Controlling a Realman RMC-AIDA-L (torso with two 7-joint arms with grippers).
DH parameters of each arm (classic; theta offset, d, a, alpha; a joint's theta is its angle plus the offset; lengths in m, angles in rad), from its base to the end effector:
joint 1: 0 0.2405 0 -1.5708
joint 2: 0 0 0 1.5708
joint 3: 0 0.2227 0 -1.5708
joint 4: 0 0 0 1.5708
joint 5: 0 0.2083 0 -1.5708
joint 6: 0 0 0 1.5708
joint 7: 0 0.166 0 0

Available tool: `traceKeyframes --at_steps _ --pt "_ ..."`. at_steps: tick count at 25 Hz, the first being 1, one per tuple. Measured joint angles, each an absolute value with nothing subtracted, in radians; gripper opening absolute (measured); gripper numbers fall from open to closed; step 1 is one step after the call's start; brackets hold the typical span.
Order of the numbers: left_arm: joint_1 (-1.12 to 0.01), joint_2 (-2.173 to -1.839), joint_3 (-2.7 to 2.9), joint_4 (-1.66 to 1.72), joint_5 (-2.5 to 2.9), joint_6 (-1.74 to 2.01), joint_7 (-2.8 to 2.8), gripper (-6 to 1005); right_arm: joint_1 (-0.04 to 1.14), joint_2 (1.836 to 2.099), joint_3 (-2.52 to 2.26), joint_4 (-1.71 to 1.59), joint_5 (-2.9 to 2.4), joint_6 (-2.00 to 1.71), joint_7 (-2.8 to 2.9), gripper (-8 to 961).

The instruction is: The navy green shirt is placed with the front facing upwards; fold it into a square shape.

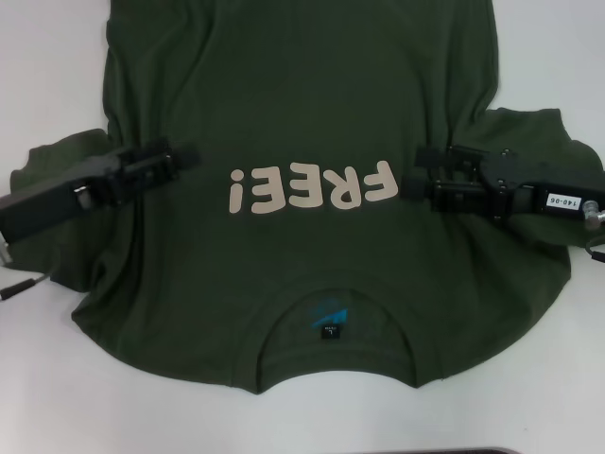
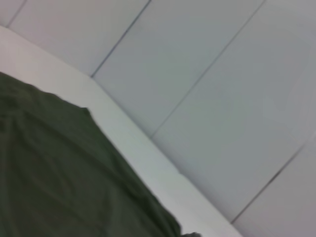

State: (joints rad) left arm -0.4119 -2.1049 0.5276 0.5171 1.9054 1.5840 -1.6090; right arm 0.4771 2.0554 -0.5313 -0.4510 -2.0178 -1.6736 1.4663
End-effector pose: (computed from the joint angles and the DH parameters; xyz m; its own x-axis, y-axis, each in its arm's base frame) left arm -0.2581 0.2906 -0.0052 0.3635 0.6121 0.7023 0.7933 -0.5986 0.1111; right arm 0.2470 0.2831 -0.0101 0.5416 -0.5648 -0.6226 -0.6588 -0.7452 0.1029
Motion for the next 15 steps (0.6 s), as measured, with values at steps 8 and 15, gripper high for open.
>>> traceKeyframes --at_steps 8,15 --pt "-0.411 -2.089 0.523 0.579 1.952 1.535 -1.721 841 0.477 2.055 -0.52 -0.451 -2.017 -1.673 1.467 911" --pt "-0.388 -2.079 0.499 0.655 1.97 1.453 -1.789 841 0.477 2.053 -0.516 -0.451 -2.017 -1.672 1.467 911"
